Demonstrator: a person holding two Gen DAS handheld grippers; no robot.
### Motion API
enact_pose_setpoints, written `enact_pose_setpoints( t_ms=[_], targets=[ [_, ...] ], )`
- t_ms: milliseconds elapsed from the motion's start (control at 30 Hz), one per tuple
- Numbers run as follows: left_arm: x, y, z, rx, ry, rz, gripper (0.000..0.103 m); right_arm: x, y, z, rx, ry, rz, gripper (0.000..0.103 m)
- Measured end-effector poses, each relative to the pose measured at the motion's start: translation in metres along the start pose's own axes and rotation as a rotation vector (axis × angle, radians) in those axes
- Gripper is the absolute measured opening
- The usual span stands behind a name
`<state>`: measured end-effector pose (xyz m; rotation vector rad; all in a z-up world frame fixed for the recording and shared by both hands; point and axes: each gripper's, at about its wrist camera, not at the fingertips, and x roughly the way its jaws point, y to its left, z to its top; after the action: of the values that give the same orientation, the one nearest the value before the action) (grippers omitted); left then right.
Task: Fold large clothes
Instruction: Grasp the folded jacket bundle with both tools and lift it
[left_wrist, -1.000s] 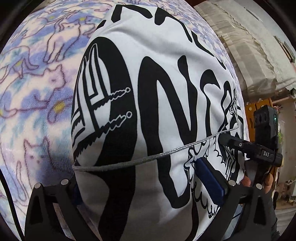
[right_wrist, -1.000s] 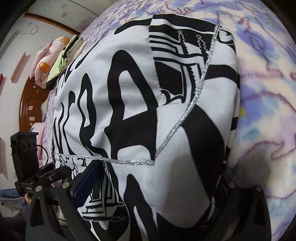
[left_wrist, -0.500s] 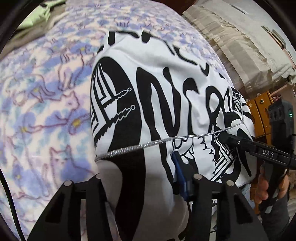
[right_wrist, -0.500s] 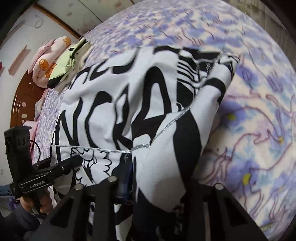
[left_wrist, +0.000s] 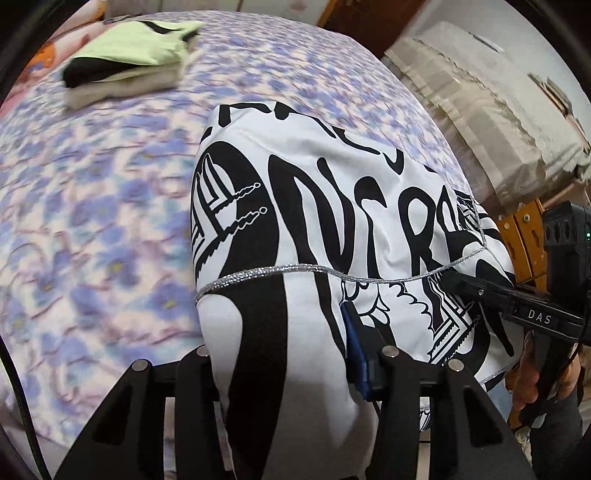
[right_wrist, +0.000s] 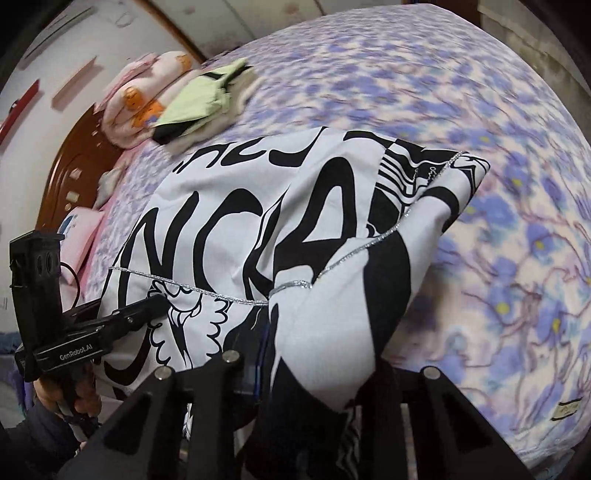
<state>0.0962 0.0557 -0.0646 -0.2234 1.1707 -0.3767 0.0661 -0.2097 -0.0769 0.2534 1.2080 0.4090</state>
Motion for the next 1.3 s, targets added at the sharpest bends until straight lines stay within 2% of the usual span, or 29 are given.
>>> enact_pose_setpoints(
  t_ms=[267,533,633,900,1067,1300],
  targets=[
    [-0.070,0.070,0.011,-0.044,-0.077,0.040,0.045,0.012,0.086,0.032,-0.090,-0.025,0.061,0.026],
    [-0.114,0.145,0.071,-0.076,-0.158,0.080,0.045,0.037,0.159,0.102,-0.171,-0.072,0.108,0.026],
    [-0.121,0.169,0.104,-0.074,-0.181,0.101,0.045,0.051,0.179,0.132,-0.194,-0.088,0.124,0.026],
    [-0.116,0.229,0.225,-0.096,-0.215,0.132,0.045,0.101,0.207,0.253,-0.206,-0.123,0.195,0.026],
    [-0.113,0.252,0.306,-0.044,-0.236,0.148,0.045,0.120,0.220,0.318,-0.186,-0.156,0.195,0.026],
    [-0.102,0.300,0.418,0.011,-0.265,0.129,0.045,0.144,0.237,0.409,-0.153,-0.207,0.200,0.026]
  ],
)
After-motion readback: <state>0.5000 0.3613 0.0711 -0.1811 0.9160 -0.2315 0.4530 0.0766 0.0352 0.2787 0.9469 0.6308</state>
